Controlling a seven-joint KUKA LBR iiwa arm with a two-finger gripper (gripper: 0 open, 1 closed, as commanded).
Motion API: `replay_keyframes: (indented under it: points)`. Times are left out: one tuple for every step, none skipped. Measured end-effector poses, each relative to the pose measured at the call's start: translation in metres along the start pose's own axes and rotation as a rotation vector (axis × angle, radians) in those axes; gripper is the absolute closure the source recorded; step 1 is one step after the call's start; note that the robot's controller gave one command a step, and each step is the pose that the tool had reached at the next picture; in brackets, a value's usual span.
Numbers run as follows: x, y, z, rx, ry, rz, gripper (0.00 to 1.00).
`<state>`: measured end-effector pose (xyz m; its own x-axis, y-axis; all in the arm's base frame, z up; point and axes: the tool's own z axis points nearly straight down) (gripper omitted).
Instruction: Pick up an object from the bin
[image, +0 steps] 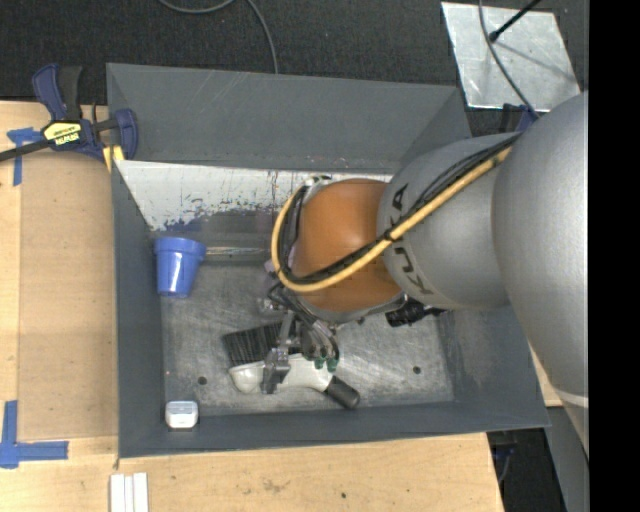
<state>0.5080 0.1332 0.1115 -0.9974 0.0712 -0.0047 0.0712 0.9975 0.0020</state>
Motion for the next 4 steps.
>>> replay_keyframes:
  points:
    - [0.000,0.000,0.000,0.000,0.000,0.001,0.00]
    - [-0.008,-0.004,0.012,-0.001,0.001,0.085,0.00]
    - [-0.024,0.026,0.038,-0.003,0.005,0.150,1.00]
    - [-0.024,0.026,0.038,-0.003,0.005,0.150,1.00]
